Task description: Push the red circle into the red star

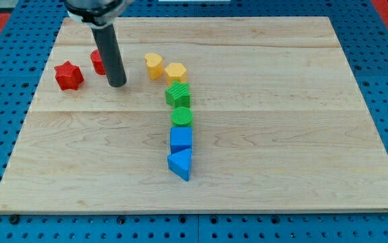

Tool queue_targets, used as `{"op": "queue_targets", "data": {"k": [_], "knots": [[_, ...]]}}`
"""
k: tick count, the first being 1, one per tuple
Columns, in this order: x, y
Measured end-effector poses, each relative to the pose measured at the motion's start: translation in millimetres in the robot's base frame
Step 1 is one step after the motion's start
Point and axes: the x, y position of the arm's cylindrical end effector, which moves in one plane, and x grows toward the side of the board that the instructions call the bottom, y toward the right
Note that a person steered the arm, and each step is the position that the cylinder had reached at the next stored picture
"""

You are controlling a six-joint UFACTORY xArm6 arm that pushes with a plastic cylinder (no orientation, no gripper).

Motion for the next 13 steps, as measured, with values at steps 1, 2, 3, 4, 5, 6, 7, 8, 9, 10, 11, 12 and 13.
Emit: {"op": "queue_targets", "data": {"k": [1, 2, 3, 4, 5, 6, 7, 8, 9, 10, 11, 12, 13], "knots": [[-50, 10], [-80, -2], [-74, -41], [-74, -83], [-61, -148], [-23, -142], [-5, -125], [19, -120], [22, -92], [26, -84], [53, -91], [46, -23], [18, 6]]}}
